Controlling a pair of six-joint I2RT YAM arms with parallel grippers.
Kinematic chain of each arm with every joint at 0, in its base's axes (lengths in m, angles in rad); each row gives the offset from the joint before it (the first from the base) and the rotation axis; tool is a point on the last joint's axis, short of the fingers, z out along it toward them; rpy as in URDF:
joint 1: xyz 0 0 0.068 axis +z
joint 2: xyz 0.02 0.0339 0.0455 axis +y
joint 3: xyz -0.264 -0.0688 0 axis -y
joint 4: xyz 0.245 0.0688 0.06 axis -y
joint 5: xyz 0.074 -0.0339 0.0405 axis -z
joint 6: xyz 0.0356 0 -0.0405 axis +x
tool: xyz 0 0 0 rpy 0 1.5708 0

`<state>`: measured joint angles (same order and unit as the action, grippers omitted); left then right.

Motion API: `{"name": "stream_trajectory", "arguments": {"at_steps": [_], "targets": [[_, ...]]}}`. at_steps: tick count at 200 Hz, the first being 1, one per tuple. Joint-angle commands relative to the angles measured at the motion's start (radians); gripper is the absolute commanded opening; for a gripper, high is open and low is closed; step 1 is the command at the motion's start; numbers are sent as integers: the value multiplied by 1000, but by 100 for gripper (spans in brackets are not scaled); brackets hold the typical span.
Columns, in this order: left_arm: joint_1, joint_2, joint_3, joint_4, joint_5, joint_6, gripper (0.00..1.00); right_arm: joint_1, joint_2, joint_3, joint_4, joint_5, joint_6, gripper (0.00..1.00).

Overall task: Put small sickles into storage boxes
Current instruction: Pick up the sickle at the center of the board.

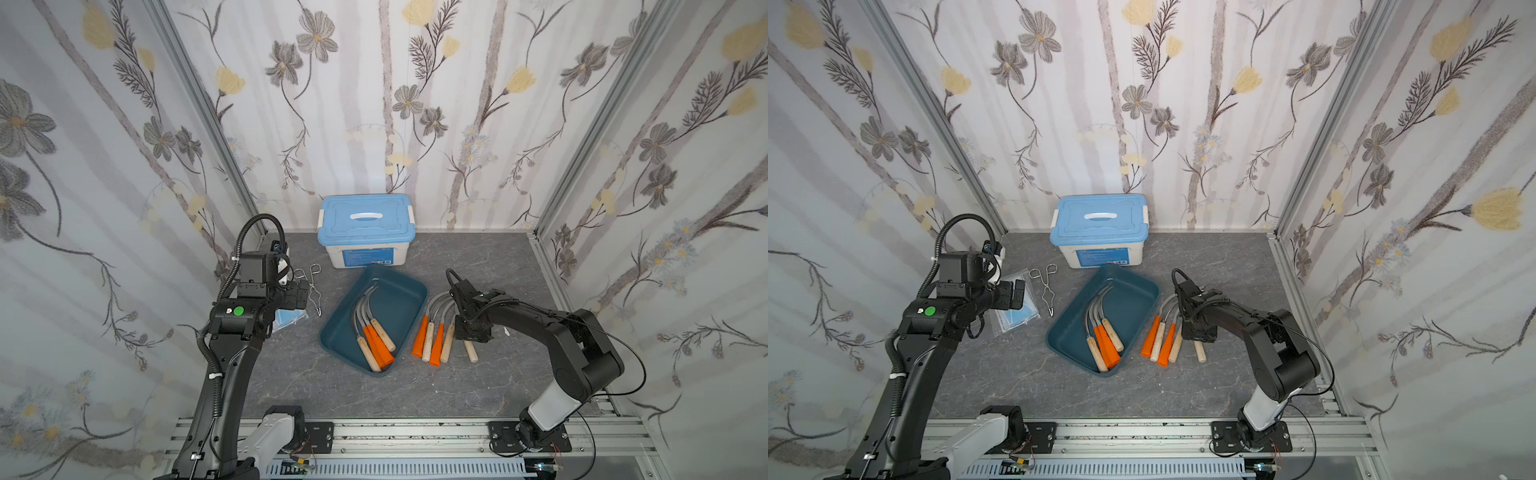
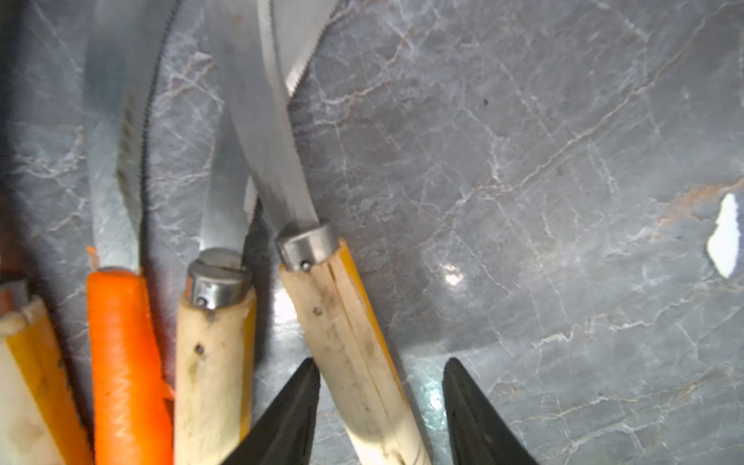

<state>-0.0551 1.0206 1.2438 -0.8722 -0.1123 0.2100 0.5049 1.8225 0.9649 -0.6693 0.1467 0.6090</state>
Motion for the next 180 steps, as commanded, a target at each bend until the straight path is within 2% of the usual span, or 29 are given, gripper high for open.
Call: {"name": "stream_trajectory", "arguments": {"at_steps": [1,180], "targets": [[1,-1,-3,6,2,3,100,0,-6,-7,19,-8,11,51],[1,4,5,9,-1,9,100,6,26,20,19,-12,10,47]]}}
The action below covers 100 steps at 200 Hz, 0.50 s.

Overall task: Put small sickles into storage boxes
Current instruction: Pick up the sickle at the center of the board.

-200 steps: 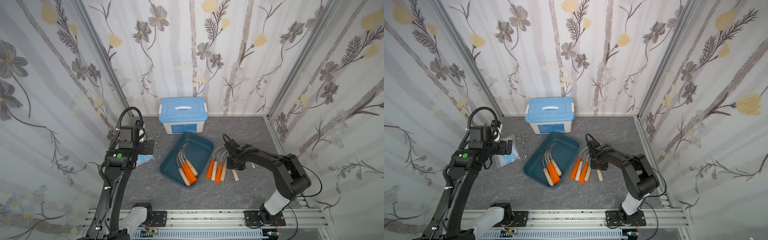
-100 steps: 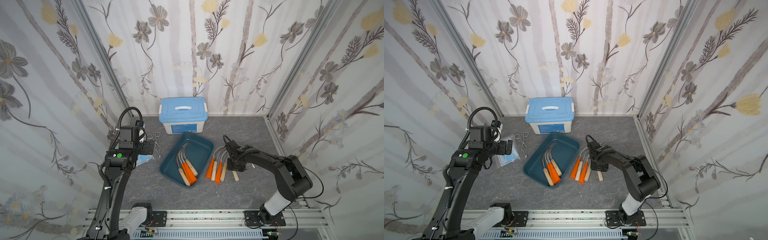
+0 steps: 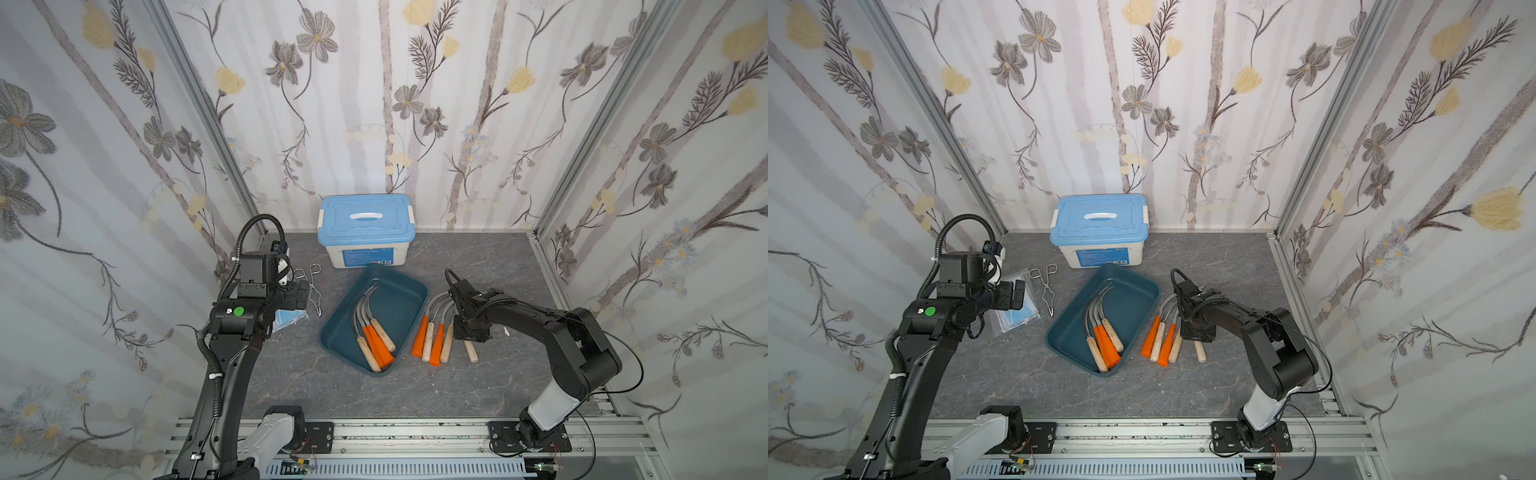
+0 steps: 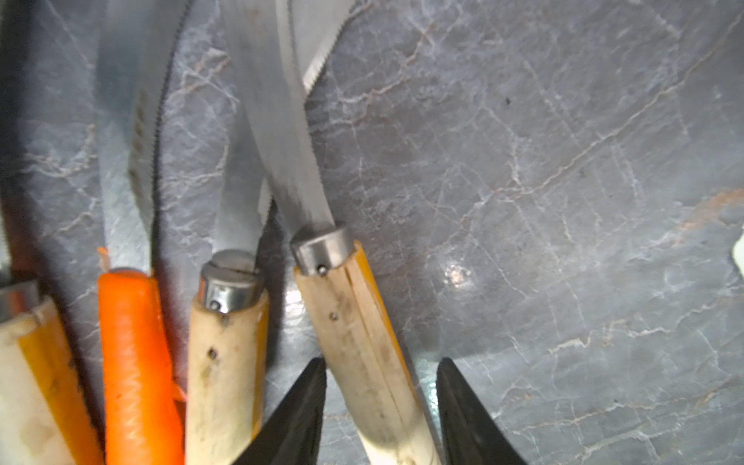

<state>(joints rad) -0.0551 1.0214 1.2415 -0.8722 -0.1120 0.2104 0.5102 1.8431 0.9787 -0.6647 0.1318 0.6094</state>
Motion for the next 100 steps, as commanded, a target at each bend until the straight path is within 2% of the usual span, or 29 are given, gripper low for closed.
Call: {"name": "stream_trajectory", "arguments": {"at_steps": [1,100], "targets": [[1,3,7,9,-2,9,100,1,5,6,13,4,9,47],[1,0,-1,11,-8,12,100,2,5,11,14,2,9,39]]}}
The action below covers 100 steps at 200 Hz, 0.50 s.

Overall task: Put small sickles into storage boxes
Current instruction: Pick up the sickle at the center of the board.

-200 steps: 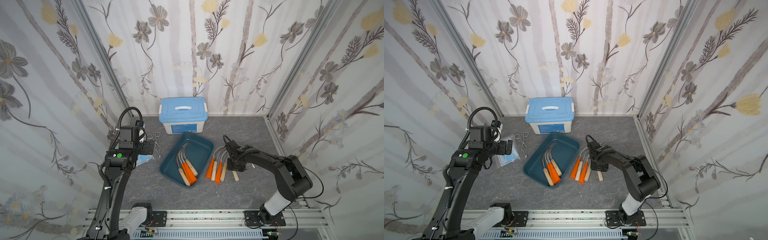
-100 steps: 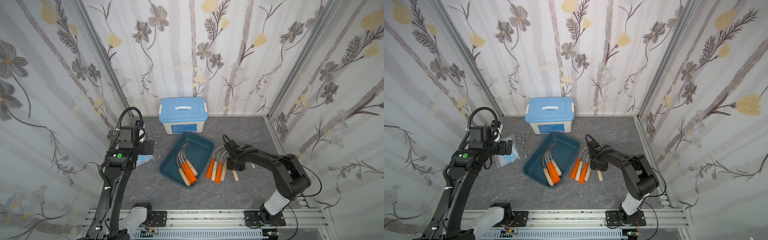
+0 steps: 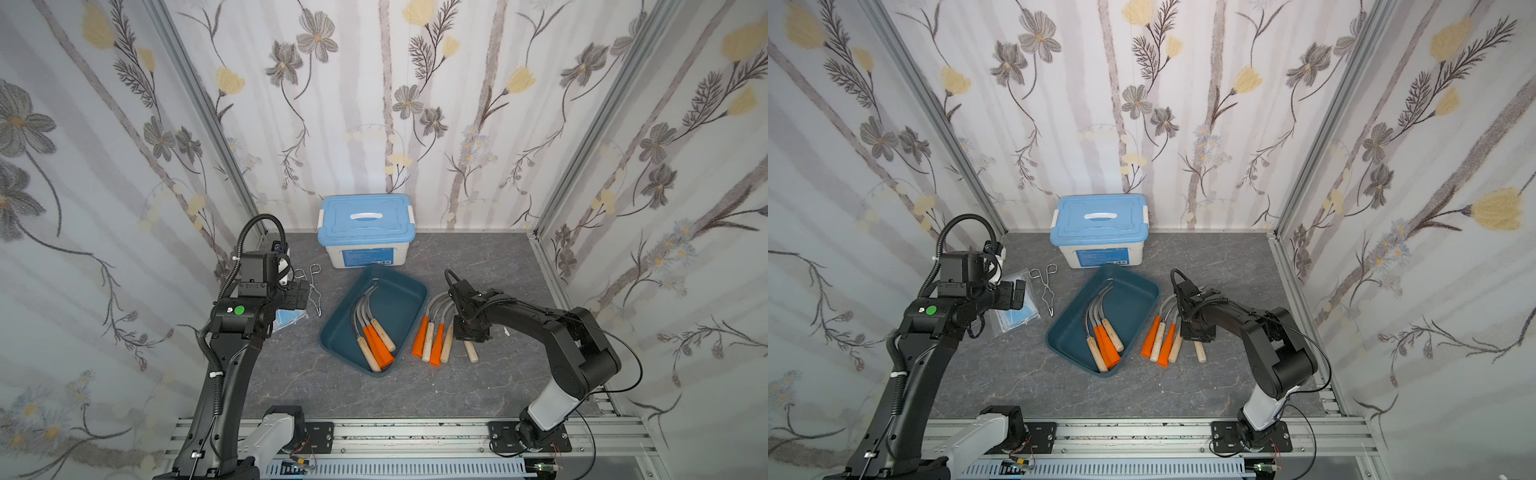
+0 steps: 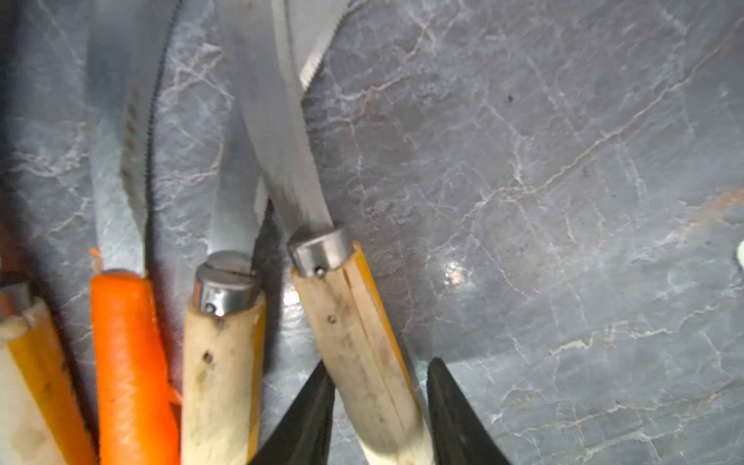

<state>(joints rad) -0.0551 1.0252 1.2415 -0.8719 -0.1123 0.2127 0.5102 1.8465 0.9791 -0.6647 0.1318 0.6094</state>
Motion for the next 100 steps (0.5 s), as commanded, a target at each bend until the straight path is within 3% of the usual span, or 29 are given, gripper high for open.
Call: {"name": "stream_trajectory", "arguments": {"at_steps": [1,100], "targets": [[1,-3,0,10,-7,10,100,1,2,10,14,3,9,39],[1,-4,17,5,-13,27,100,4,2,4,25,-6,4,32]]}}
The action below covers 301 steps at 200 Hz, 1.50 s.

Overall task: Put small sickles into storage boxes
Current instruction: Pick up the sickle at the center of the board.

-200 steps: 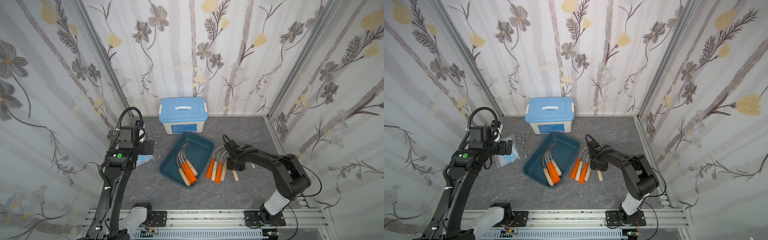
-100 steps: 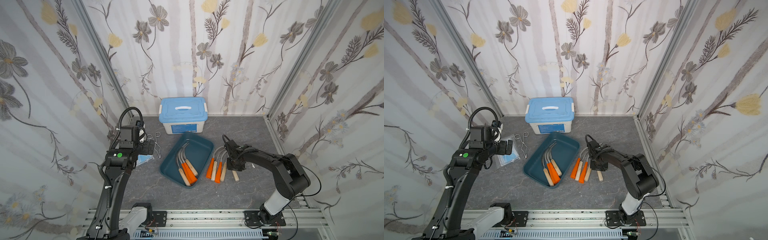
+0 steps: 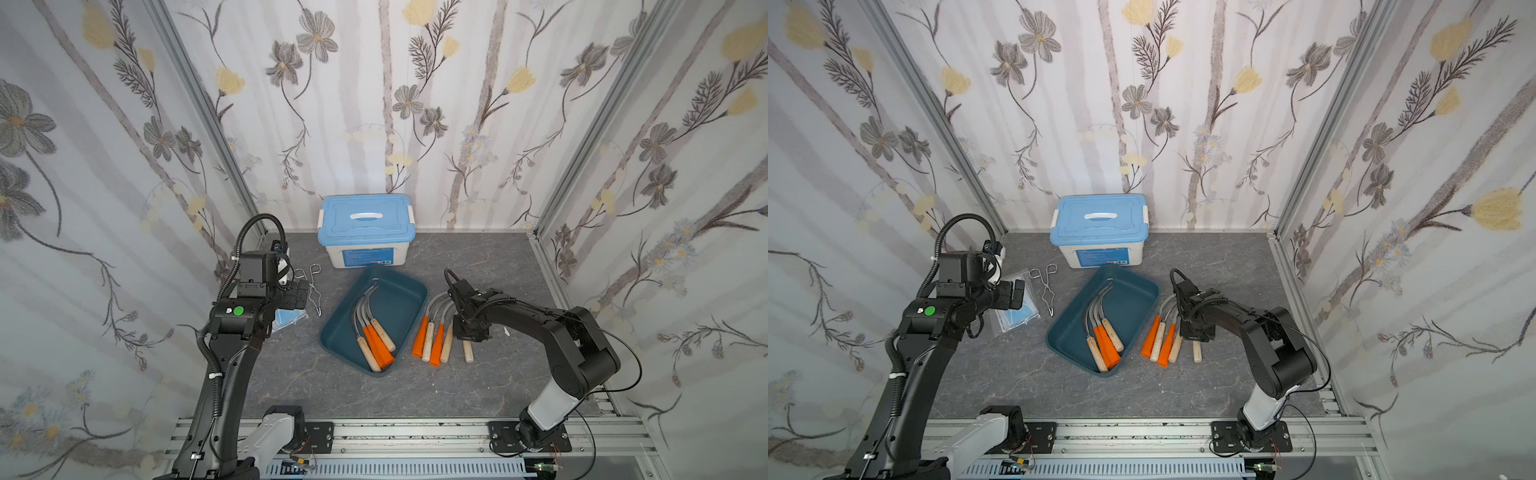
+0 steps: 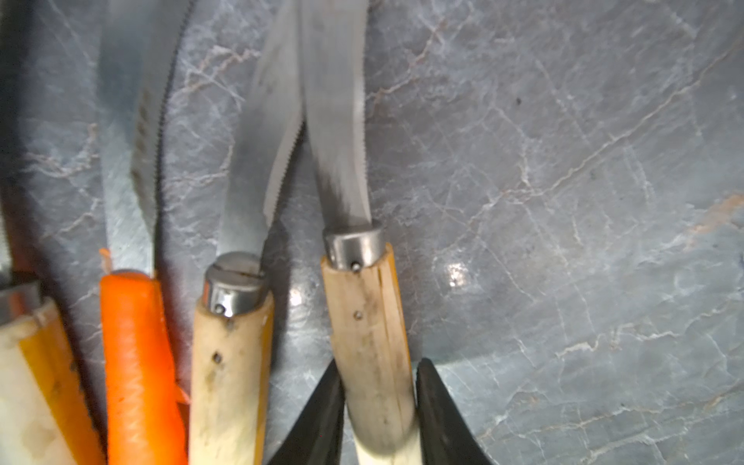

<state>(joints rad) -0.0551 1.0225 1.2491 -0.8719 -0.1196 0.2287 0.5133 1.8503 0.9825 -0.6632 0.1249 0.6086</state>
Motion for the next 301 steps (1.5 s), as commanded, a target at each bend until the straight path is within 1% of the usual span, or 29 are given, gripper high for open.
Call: {"name": "stream_trajectory", "arguments": {"at_steps": [1,51,94,108,167,179,222,301], "targets": [[1,-1,8,6,-6,11,100,1,-2,1,24,0,5,32],[1,-2,10,5,-8,13,100,2,0,2,22,-3,3,30],[1,-1,11,6,-9,14,100,2,-1,2,23,-2,2,26],[1,0,11,8,-8,12,100,2,1,2,23,-4,2,23],[1,-1,11,8,-9,12,100,3,3,3,23,-12,-6,18],[1,-1,12,8,-8,12,100,2,1,4,23,-13,-8,13],[1,-2,12,9,-10,14,100,1,12,7,23,-27,-17,10],[1,4,22,6,-11,19,100,0,-21,18,1,-9,-20,11]]}}
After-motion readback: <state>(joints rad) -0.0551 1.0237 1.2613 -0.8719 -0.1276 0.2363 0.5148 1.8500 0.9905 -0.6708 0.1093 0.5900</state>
